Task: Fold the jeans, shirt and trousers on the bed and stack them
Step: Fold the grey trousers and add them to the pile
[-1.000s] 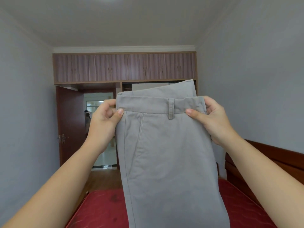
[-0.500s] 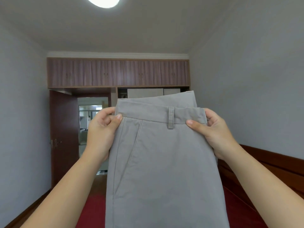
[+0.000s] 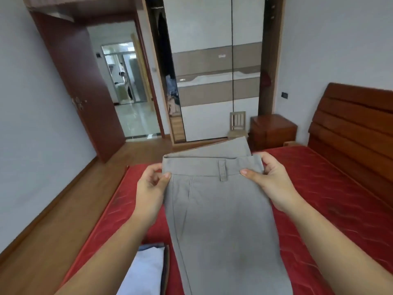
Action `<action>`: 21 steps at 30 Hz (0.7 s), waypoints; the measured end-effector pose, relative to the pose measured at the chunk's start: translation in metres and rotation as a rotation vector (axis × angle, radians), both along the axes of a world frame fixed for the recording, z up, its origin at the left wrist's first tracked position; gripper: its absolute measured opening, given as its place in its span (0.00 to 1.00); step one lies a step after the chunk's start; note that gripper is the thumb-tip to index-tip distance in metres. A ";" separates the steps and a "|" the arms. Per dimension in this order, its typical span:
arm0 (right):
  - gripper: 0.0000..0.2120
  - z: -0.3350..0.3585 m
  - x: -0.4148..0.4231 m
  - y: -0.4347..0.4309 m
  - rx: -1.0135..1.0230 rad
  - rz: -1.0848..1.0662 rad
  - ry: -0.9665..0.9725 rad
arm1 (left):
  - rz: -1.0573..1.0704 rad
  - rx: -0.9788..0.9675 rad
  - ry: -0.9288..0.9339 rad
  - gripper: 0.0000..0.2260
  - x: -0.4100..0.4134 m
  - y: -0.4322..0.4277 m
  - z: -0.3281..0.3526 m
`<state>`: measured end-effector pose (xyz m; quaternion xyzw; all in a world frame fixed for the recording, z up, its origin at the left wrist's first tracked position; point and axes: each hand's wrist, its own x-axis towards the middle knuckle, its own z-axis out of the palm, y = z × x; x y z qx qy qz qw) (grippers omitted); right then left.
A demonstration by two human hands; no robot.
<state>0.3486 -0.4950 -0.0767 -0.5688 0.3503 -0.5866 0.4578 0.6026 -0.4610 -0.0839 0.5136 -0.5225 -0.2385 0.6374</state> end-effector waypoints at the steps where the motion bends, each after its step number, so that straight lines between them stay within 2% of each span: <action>1: 0.12 -0.019 -0.001 -0.017 0.039 -0.012 0.023 | 0.006 0.053 -0.029 0.06 -0.001 -0.013 -0.015; 3: 0.12 -0.057 -0.002 -0.046 0.121 -0.019 0.045 | 0.029 0.158 -0.054 0.07 -0.002 -0.037 -0.048; 8: 0.12 -0.135 -0.008 -0.096 0.267 -0.049 0.126 | 0.066 0.350 0.016 0.09 -0.013 -0.090 -0.120; 17: 0.13 -0.238 0.011 -0.160 0.503 -0.125 0.195 | 0.136 0.537 0.093 0.09 -0.008 -0.163 -0.230; 21: 0.14 -0.276 0.026 -0.211 0.519 -0.125 0.193 | 0.179 0.588 0.060 0.09 0.002 -0.220 -0.270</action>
